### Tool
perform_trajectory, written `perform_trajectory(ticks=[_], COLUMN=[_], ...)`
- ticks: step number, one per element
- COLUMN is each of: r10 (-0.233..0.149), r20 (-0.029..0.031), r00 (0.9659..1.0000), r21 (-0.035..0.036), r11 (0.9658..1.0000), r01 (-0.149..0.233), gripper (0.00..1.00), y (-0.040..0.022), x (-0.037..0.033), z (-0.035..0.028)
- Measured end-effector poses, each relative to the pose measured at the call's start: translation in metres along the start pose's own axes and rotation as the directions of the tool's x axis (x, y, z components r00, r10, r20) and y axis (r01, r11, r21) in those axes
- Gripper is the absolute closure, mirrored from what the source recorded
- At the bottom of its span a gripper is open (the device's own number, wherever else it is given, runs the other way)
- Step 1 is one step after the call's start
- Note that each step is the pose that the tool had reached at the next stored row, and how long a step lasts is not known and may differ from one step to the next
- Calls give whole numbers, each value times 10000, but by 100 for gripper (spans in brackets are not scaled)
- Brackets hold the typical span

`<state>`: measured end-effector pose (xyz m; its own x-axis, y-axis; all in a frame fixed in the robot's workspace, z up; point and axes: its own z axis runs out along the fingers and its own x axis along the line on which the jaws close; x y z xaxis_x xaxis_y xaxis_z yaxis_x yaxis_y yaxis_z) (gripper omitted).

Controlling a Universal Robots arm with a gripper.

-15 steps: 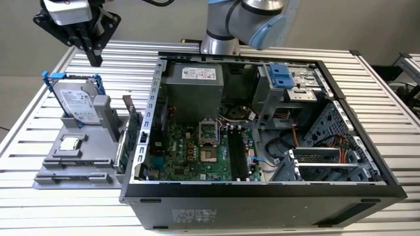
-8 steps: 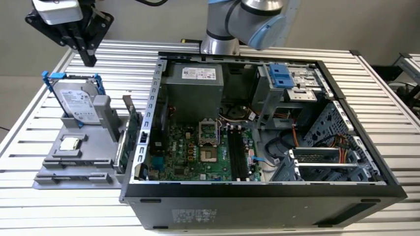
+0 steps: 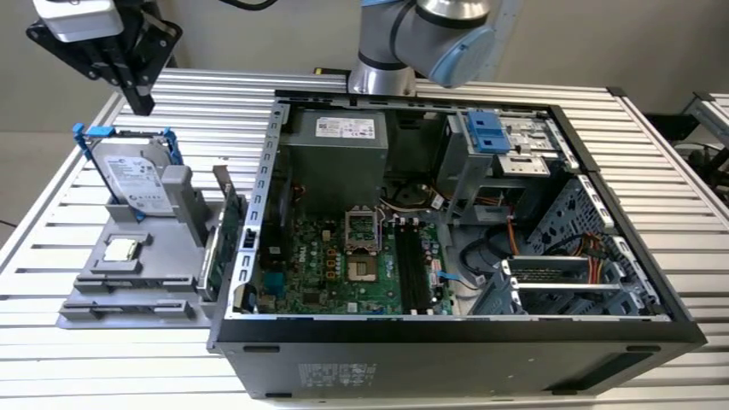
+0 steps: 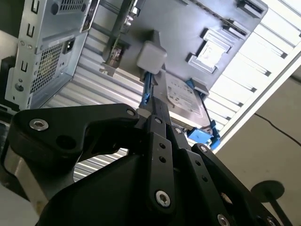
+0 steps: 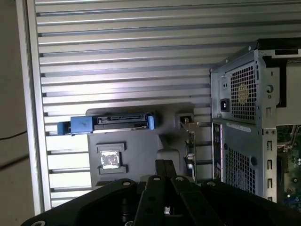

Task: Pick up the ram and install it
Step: 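Reach for the ram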

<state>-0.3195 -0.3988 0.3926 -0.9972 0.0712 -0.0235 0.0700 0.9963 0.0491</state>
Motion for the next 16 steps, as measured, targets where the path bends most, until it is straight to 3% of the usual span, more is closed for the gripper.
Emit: perform_trajectory(ticks=[7,16], r10=[-1,-77], r20=[5,2], r00=[10000,10000], r21=[0,-2], r11=[10000,10000], r01=[1,77], gripper=[100,100], y=[-8,-8], x=[108,113], z=[-3,-3])
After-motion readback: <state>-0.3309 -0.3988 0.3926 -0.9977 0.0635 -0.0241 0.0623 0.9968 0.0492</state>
